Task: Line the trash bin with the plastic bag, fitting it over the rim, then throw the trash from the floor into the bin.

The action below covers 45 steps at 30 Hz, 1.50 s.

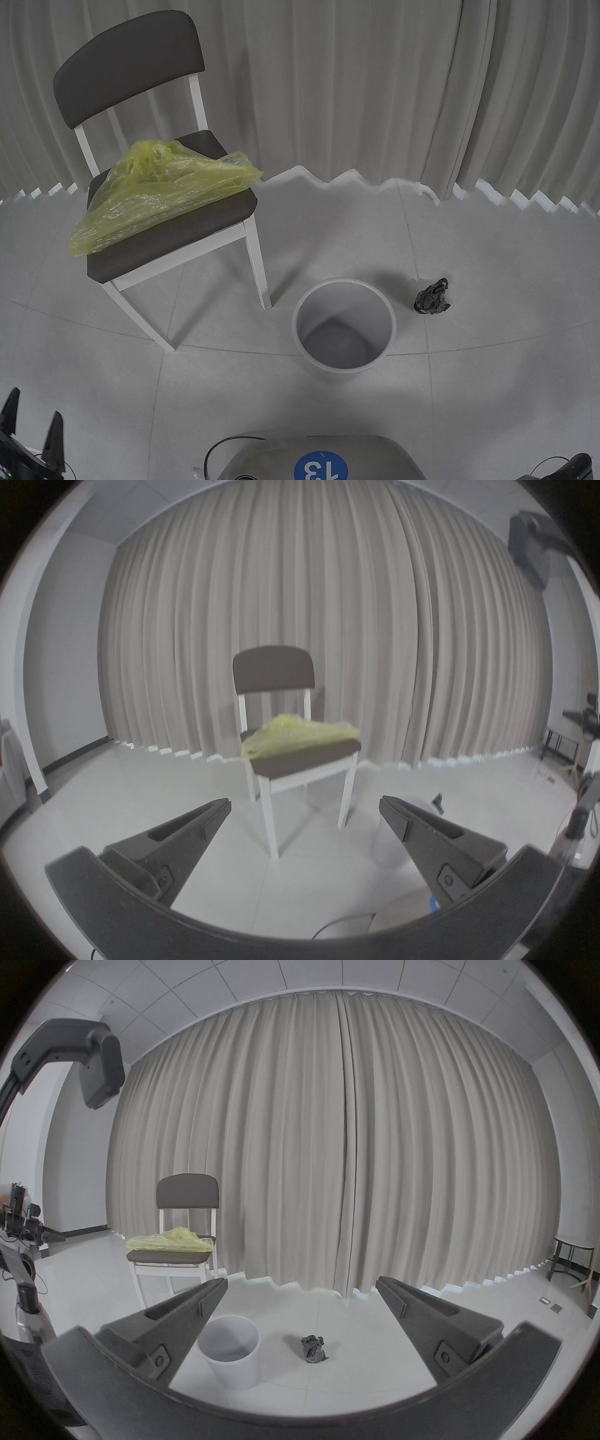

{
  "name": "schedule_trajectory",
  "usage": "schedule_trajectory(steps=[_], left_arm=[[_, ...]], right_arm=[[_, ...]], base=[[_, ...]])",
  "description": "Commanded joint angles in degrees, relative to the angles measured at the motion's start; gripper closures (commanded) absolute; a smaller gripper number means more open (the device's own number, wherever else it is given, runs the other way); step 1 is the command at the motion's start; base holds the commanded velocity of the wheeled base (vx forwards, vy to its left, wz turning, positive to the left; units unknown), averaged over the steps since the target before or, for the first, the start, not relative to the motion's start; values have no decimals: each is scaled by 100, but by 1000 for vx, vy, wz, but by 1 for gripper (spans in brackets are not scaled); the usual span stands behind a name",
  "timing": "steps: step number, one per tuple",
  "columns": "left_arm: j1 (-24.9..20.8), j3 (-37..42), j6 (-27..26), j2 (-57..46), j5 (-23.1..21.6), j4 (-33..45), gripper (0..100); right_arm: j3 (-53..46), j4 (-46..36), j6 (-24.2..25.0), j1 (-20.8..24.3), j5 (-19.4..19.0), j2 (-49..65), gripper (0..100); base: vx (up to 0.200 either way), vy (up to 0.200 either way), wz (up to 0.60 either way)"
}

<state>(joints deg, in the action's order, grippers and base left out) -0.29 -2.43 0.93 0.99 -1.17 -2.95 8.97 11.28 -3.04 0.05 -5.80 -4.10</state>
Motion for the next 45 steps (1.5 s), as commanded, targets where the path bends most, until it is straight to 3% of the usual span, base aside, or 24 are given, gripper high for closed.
schedule_trajectory(steps=[1,4,5,10,11,12,15,22,26,36,45], left_arm=[[-226,-1568,549,886,-59,-39,0],[-296,-2104,189,1571,-15,383,0],[-287,-2438,-154,2107,-6,541,0],[20,-3572,-1385,3962,346,576,0],[20,-3572,-1385,3962,346,576,0],[267,-3888,-1815,4559,433,567,0],[653,-4187,-2255,5227,389,567,0],[768,-4565,-2483,6159,407,576,0],[891,-4758,-2765,6968,460,559,0],[996,-5321,-3476,8312,732,31,0],[1119,-5725,-3503,9095,759,-109,0]], right_arm=[[606,-214,14,118,-132,-979,0],[808,-170,49,127,-176,-1498,0],[992,-161,66,127,-255,-1884,0],[1599,15,286,118,-290,-3080,0],[1599,15,286,118,-290,-3080,0],[1748,191,514,118,-290,-3458,0],[1950,437,673,127,-281,-3967,0],[2038,639,681,215,-281,-4310,0],[2073,630,681,531,-211,-4600,0],[2513,630,805,531,-202,-5338,0],[2882,639,1095,531,-193,-5857,0]], base=[[0,0,0],[0,0,0],[0,0,0],[0,0,0],[0,0,0],[0,0,0],[0,0,0],[0,0,0],[0,0,0],[0,0,0],[0,0,0]])
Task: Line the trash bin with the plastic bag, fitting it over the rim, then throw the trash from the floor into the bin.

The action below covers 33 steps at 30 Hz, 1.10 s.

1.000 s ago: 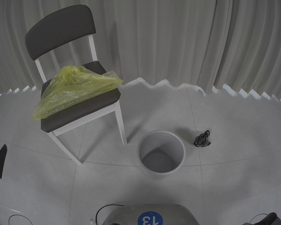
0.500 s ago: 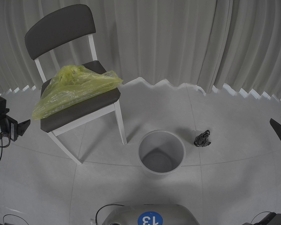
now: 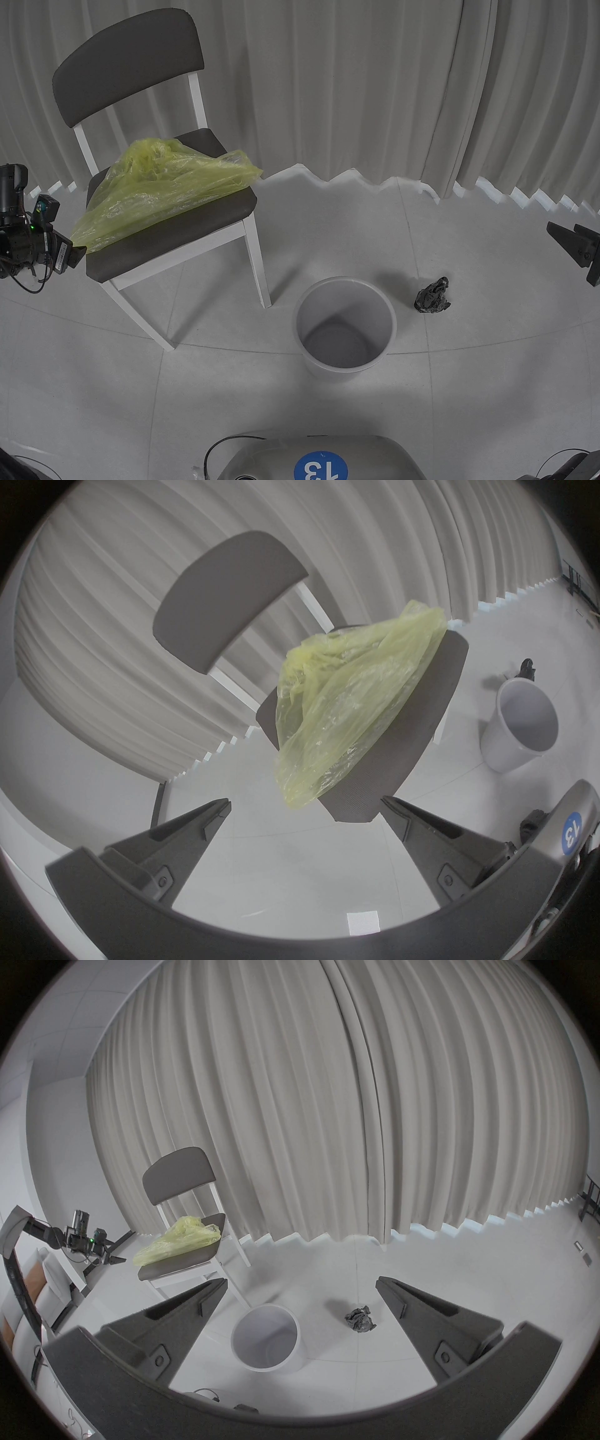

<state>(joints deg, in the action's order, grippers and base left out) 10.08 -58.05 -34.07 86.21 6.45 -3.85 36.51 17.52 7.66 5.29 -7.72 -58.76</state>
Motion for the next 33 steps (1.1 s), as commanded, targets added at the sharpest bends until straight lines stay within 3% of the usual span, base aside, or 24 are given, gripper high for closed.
schedule_trajectory(steps=[1,11,24,33], left_arm=[[117,-189,-3,651,-12,-19,0],[117,-532,50,1504,-3,-678,0],[284,-1542,208,1847,14,-643,0],[301,-1727,498,1732,58,-555,0]], right_arm=[[137,15,34,7,-2,-426,0],[128,15,342,-2,-2,-435,0],[128,76,368,-37,-11,-400,0],[93,173,377,-46,-2,-233,0]], base=[[0,0,0],[0,0,0],[0,0,0],[0,0,0]])
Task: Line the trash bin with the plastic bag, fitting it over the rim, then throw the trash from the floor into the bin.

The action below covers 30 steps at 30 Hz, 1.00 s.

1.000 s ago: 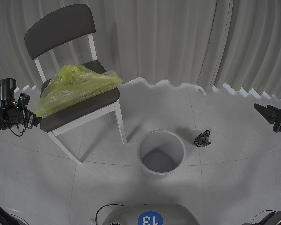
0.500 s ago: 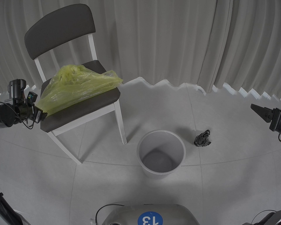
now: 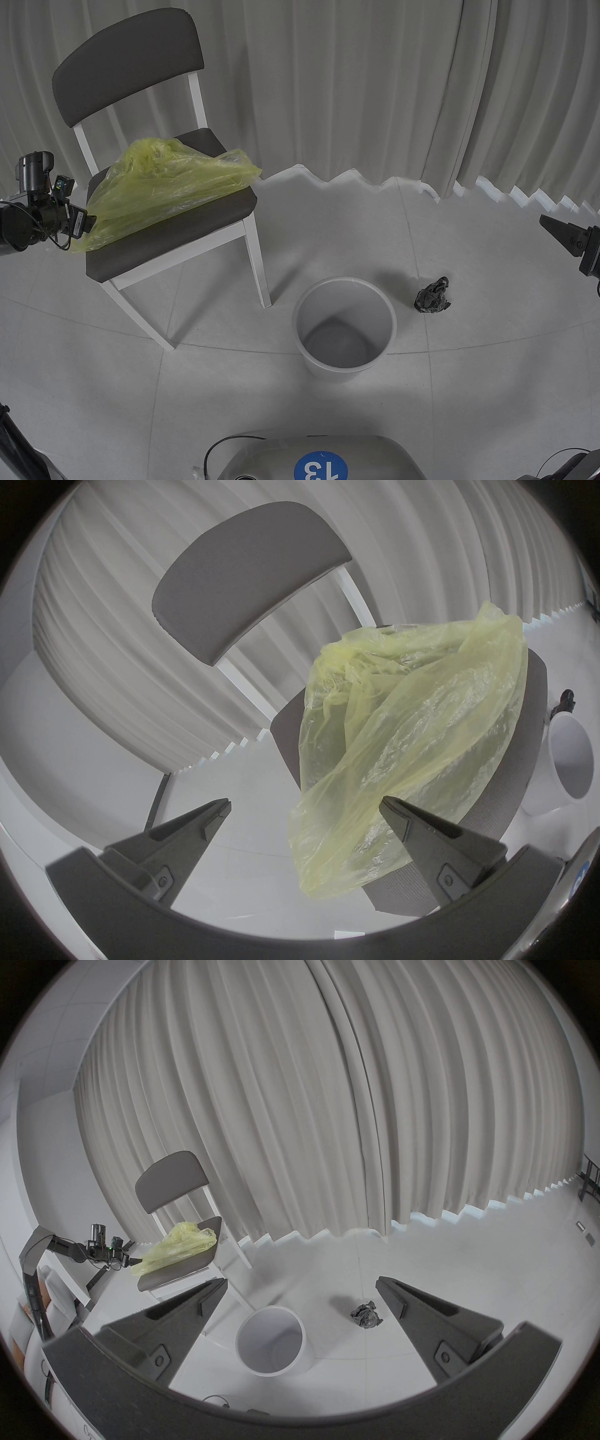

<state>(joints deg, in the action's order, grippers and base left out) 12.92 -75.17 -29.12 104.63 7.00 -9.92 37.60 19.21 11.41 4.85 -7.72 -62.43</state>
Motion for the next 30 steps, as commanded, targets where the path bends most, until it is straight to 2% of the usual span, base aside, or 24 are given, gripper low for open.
schedule_trajectory(steps=[1,4,13,22,30], left_arm=[[26,20,3,-145,3,113,0],[26,195,21,-180,-23,342,0],[53,433,21,-66,-58,324,0],[158,28,30,339,-23,316,0],[176,-297,276,268,-49,386,0]], right_arm=[[-24,4,2,-2,-2,143,0],[-77,4,2,-2,-2,161,0],[-174,4,63,-2,-11,152,0],[-218,4,160,-2,-28,108,0],[-226,4,160,-2,-28,143,0]], base=[[0,0,0],[0,0,0],[0,0,0],[0,0,0],[0,0,0]])
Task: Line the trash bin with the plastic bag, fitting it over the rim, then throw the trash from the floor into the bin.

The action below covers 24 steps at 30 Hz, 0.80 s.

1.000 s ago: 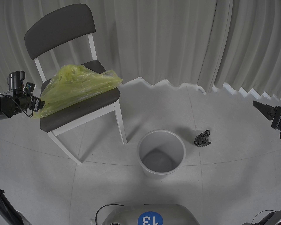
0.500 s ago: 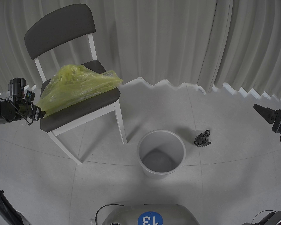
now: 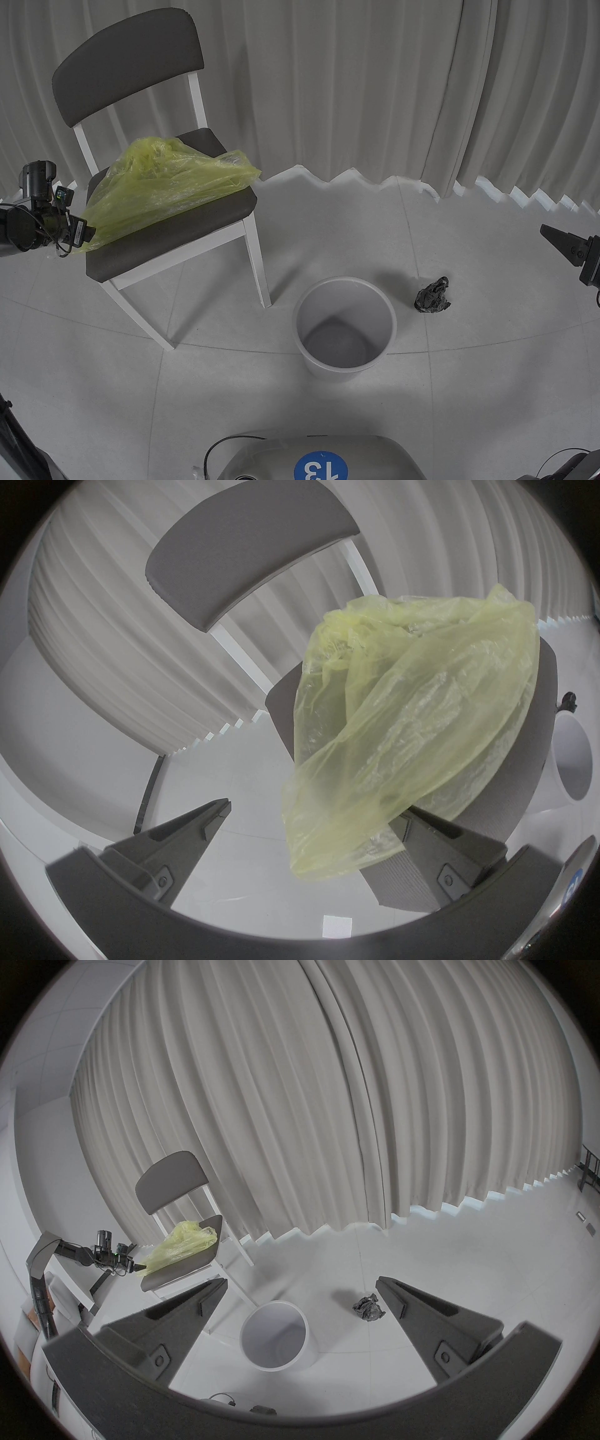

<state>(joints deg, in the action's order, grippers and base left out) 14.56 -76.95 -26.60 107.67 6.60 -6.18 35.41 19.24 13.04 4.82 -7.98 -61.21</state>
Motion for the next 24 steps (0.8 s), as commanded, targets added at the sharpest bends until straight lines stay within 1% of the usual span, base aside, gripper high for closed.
schedule_trajectory(steps=[1,13,17,18,24], left_arm=[[21,-136,23,-44,-9,12,0],[83,-110,146,70,-35,-59,0],[83,-101,138,53,-176,-59,0],[83,-92,138,53,-185,-59,100],[74,-84,146,26,-176,-50,100]], right_arm=[[-8,1,5,2,-1,12,0],[-158,10,32,2,-10,30,0],[-158,10,32,2,-10,30,0],[-158,10,40,2,-10,30,0],[-158,19,75,2,-10,30,0]], base=[[0,0,0],[0,0,0],[0,0,0],[0,0,0],[0,0,0]])
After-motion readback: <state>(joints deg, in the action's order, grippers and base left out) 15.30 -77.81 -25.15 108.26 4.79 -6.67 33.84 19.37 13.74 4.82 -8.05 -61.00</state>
